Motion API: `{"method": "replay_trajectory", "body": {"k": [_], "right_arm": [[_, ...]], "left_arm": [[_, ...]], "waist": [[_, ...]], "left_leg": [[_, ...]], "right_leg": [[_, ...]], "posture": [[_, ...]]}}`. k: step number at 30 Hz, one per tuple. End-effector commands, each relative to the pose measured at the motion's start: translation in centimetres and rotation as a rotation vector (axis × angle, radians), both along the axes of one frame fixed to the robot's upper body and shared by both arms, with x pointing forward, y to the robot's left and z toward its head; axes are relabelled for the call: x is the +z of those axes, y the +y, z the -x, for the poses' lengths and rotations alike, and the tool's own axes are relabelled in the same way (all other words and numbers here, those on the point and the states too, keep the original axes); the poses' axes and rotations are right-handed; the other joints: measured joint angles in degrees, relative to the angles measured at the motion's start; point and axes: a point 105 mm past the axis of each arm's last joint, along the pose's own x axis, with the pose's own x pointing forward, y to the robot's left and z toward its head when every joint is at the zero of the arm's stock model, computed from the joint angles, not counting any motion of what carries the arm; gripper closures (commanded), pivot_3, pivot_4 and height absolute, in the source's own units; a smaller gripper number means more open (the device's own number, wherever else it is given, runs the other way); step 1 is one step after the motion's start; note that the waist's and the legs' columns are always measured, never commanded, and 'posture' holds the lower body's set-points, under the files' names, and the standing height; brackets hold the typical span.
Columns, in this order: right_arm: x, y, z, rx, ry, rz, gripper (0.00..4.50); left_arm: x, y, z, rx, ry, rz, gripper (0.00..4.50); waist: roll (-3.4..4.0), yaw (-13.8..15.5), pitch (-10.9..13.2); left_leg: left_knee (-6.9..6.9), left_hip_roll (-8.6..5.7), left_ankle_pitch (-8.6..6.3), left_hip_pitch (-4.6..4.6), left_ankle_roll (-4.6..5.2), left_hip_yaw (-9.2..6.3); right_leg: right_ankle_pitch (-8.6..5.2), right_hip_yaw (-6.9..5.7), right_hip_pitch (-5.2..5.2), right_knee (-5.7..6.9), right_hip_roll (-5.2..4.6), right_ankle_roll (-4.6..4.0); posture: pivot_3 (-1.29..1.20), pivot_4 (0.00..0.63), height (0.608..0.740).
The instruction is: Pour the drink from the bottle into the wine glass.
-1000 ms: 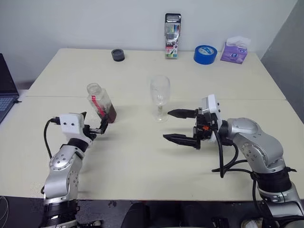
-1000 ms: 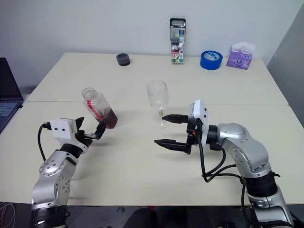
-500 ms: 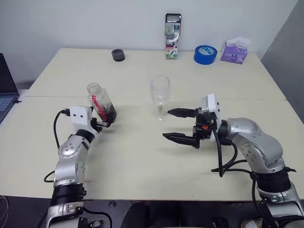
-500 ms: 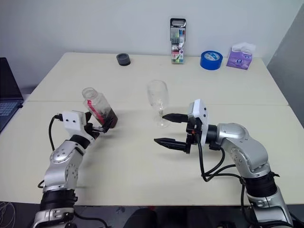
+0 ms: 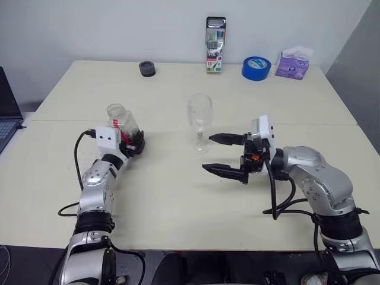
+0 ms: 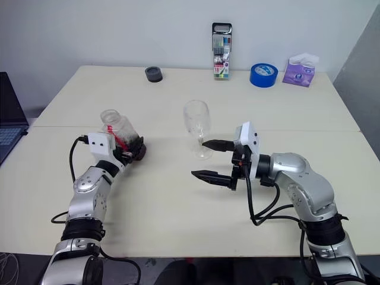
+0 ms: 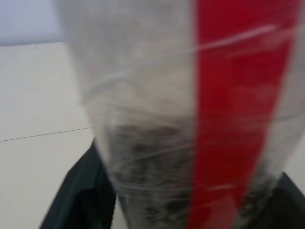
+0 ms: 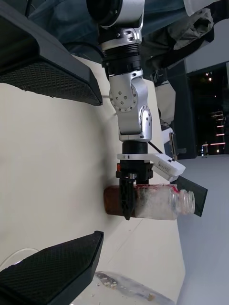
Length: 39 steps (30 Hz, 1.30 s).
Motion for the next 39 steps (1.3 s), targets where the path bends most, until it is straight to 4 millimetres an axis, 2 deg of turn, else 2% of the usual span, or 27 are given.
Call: {"method": "replay_trajectory", "body": {"k": [1,2,6,11,14,18,21,29,33,39], "right_arm": [[1.1,0.1,0.6,0.009,-0.055,-0.019,0.00],[1.1,0.1,0.5,0.002,-0.059,-0.020,0.00],[1.2,-0.2,0.1,-0.049,-0.089,-0.026,0.00],[2.2,-1.2,-1.3,-0.185,-0.169,-0.068,0.00],[2.9,-1.8,-2.0,-0.249,-0.231,-0.088,0.00],[3.3,-2.2,-2.7,-0.288,-0.266,-0.102,0.00],[3.4,-2.2,-3.2,-0.303,-0.270,-0.113,0.00],[3.1,-1.9,-4.1,-0.334,-0.245,-0.131,0.00],[2.7,-1.8,-4.1,-0.337,-0.232,-0.131,0.00],[2.3,-1.7,-3.9,-0.345,-0.222,-0.131,0.00]], "left_arm": [[1.2,0.4,0.2,0.008,-0.052,-0.021,2.70],[1.3,0.6,0.3,0.014,-0.054,-0.026,2.83],[2.4,0.8,0.5,0.024,-0.076,-0.064,2.84],[6.3,0.1,0.1,-0.024,-0.135,-0.202,2.84],[8.8,-0.9,-0.5,-0.076,-0.166,-0.330,2.84],[11.1,-2.0,-1.2,-0.126,-0.190,-0.451,2.84],[13.0,-3.6,-1.7,-0.190,-0.214,-0.557,2.84],[14.6,-5.9,-3.0,-0.264,-0.240,-0.784,2.84],[15.1,-6.6,-3.7,-0.276,-0.274,-0.964,2.84],[15.8,-7.5,-4.5,-0.298,-0.327,-1.153,2.84]], "waist": [[0.00,-0.01,0.00],[0.00,-0.01,0.00],[-0.01,-0.10,0.00],[-0.05,-0.08,0.01],[-0.07,0.11,0.00],[-0.09,0.18,-0.01],[-0.09,0.03,-0.01],[-0.09,-0.23,-0.01],[-0.09,-0.29,-0.01],[-0.12,-0.28,-0.03]], "left_leg": [[0.01,0.00,0.00,0.00,0.00,0.00],[0.01,0.00,0.00,0.00,0.00,0.00],[0.01,0.00,0.00,0.00,0.00,0.00],[0.01,0.00,0.00,-0.02,0.00,-0.02],[0.02,-0.01,0.00,-0.05,-0.01,-0.02],[0.03,-0.05,0.01,-0.07,-0.01,-0.01],[0.03,-0.05,0.01,-0.07,-0.01,0.00],[0.03,-0.05,0.02,-0.08,-0.02,0.04],[0.04,-0.05,0.02,-0.13,-0.02,0.05],[0.38,-0.10,0.06,-0.90,-0.08,0.11]], "right_leg": [[0.00,0.00,0.00,0.01,0.00,0.00],[0.00,0.00,0.00,0.01,0.00,0.00],[0.00,0.01,0.00,0.01,0.00,0.00],[0.00,-0.01,-0.03,0.05,0.00,0.00],[0.00,-0.01,-0.03,0.02,0.00,0.00],[0.01,-0.02,-0.02,-0.03,-0.01,0.01],[0.01,-0.02,-0.04,-0.01,0.00,0.01],[0.01,0.01,-0.10,0.04,0.01,0.01],[0.01,0.00,-0.16,0.06,0.01,0.01],[0.01,0.08,-0.99,0.49,-0.01,0.01]], "posture": [[0.00,0.150,0.740],[0.00,0.150,0.740],[0.00,0.150,0.740],[0.00,0.150,0.740],[0.00,0.150,0.740],[0.00,0.150,0.740],[0.00,0.150,0.740],[0.00,0.150,0.740],[0.00,0.150,0.740],[0.00,0.150,0.740]]}}
